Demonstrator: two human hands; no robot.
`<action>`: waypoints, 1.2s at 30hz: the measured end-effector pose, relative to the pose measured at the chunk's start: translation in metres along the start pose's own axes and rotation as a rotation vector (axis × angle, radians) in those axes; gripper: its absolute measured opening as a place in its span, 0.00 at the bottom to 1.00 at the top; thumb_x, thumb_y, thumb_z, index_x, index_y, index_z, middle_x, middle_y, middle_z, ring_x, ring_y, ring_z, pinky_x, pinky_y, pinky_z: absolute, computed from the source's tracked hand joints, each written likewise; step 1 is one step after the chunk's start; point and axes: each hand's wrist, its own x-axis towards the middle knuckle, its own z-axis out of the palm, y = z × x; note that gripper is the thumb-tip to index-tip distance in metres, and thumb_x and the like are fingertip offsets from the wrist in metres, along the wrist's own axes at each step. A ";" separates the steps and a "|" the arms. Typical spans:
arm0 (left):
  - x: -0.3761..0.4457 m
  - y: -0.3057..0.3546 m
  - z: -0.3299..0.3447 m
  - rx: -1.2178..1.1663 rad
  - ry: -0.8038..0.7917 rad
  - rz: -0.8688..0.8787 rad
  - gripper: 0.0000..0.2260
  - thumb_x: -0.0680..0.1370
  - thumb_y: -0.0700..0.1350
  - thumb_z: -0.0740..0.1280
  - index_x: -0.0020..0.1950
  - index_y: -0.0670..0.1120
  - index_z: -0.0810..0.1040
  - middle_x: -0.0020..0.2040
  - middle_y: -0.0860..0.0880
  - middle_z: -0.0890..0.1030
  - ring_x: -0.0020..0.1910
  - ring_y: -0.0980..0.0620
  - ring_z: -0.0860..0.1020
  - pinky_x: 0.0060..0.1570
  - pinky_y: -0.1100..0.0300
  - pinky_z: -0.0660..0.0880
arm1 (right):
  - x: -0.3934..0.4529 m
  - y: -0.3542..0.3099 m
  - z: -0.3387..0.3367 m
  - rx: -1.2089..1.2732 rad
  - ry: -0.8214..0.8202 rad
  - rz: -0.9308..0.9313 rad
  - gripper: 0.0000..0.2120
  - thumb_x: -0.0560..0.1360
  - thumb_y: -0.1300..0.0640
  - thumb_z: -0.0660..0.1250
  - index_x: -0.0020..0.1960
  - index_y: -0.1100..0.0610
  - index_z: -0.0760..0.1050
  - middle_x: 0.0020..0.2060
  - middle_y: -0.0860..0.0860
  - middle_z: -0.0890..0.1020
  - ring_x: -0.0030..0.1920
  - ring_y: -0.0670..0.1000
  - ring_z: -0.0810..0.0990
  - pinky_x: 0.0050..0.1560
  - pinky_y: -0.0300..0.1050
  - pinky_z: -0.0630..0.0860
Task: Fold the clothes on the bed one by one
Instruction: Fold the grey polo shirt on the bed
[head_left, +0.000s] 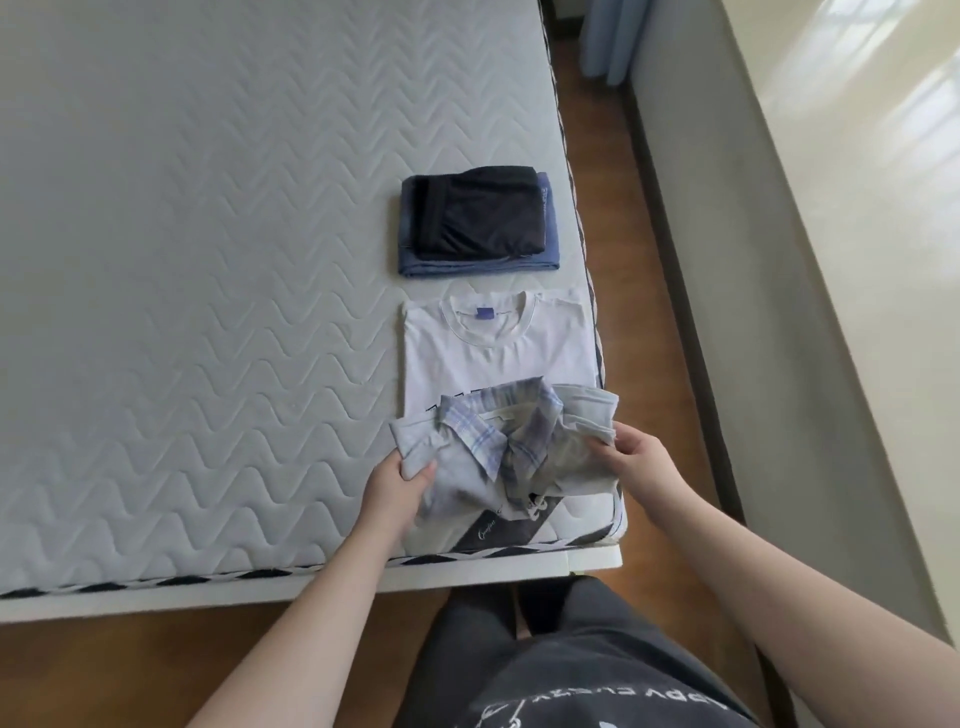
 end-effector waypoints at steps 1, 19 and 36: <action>0.009 -0.001 0.001 0.010 -0.002 -0.010 0.06 0.77 0.46 0.71 0.51 0.55 0.79 0.46 0.55 0.84 0.47 0.55 0.81 0.45 0.60 0.75 | 0.007 0.001 0.002 0.002 0.006 0.013 0.07 0.78 0.55 0.68 0.50 0.45 0.83 0.46 0.50 0.86 0.54 0.57 0.82 0.61 0.62 0.75; 0.168 0.026 -0.002 0.067 -0.049 0.031 0.06 0.76 0.41 0.72 0.53 0.44 0.81 0.48 0.45 0.84 0.50 0.43 0.82 0.52 0.49 0.78 | 0.138 -0.012 0.010 0.128 0.105 0.028 0.16 0.78 0.65 0.67 0.44 0.45 0.86 0.43 0.49 0.86 0.44 0.45 0.82 0.50 0.44 0.79; 0.329 0.018 0.016 -0.134 -0.006 0.089 0.16 0.77 0.35 0.69 0.62 0.47 0.78 0.54 0.49 0.83 0.53 0.49 0.81 0.59 0.49 0.78 | 0.321 -0.006 0.006 0.138 0.138 -0.032 0.10 0.77 0.61 0.69 0.47 0.48 0.85 0.46 0.52 0.86 0.47 0.50 0.82 0.57 0.52 0.77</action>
